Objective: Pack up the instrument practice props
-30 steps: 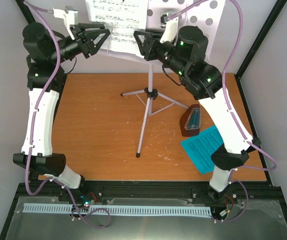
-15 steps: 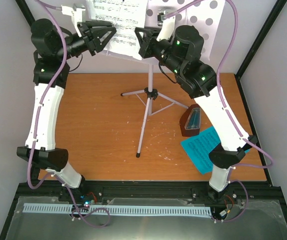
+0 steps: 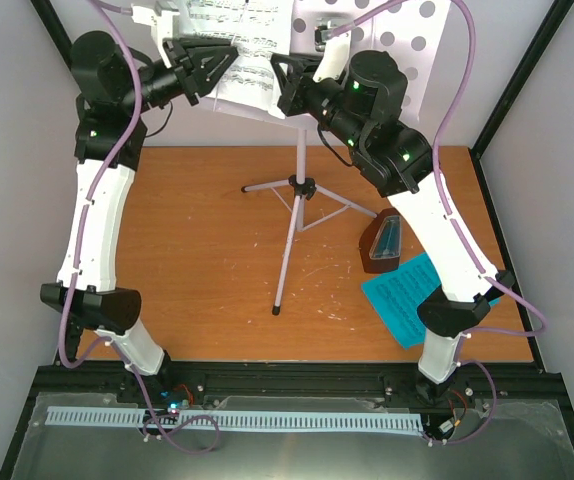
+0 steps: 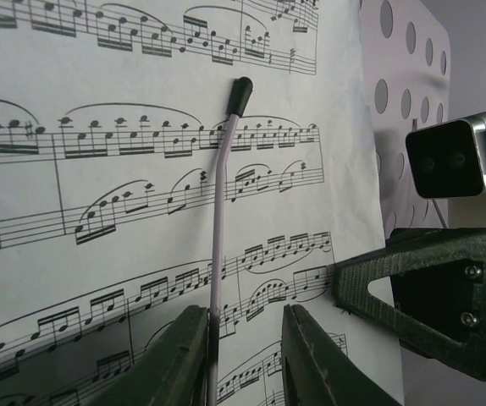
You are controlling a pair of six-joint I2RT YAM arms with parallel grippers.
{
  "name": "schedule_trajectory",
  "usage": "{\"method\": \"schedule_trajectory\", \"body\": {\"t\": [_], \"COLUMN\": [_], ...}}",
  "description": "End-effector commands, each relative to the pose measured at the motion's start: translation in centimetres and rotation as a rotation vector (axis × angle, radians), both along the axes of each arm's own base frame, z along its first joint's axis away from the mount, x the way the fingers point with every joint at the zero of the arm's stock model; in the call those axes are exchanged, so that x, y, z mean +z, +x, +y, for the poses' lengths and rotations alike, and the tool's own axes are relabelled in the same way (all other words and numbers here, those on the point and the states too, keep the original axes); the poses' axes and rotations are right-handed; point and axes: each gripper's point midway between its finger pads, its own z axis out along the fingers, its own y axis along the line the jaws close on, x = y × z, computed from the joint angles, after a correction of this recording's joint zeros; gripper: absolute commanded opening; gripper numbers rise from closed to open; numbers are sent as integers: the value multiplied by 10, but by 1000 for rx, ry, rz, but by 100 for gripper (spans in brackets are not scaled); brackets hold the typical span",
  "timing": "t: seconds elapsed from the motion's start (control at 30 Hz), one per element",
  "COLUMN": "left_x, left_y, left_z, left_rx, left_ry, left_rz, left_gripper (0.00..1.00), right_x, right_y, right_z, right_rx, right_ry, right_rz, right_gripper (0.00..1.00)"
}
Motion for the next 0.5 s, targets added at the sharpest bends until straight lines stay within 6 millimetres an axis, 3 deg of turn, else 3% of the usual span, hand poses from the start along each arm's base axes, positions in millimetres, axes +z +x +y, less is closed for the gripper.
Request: {"method": "schedule_trajectory", "body": {"t": [0.0, 0.17, 0.37, 0.47], "left_x": [11, 12, 11, 12], "left_y": [-4, -3, -4, -8], "left_z": [-3, -2, -2, -1], "left_rx": [2, 13, 13, 14], "left_ry": [-4, -9, -8, -10], "left_rz": [-38, -43, -58, -80], "left_gripper": [25, 18, 1, 0], "right_x": [5, 6, 6, 4], "right_y": [3, 3, 2, 3], "right_z": [-2, -2, -3, -3], "right_rx": [-17, -16, -19, -22], "right_ry": [7, 7, 6, 3], "right_rz": [-28, -30, -31, -27], "right_gripper": [3, 3, 3, 3]}}
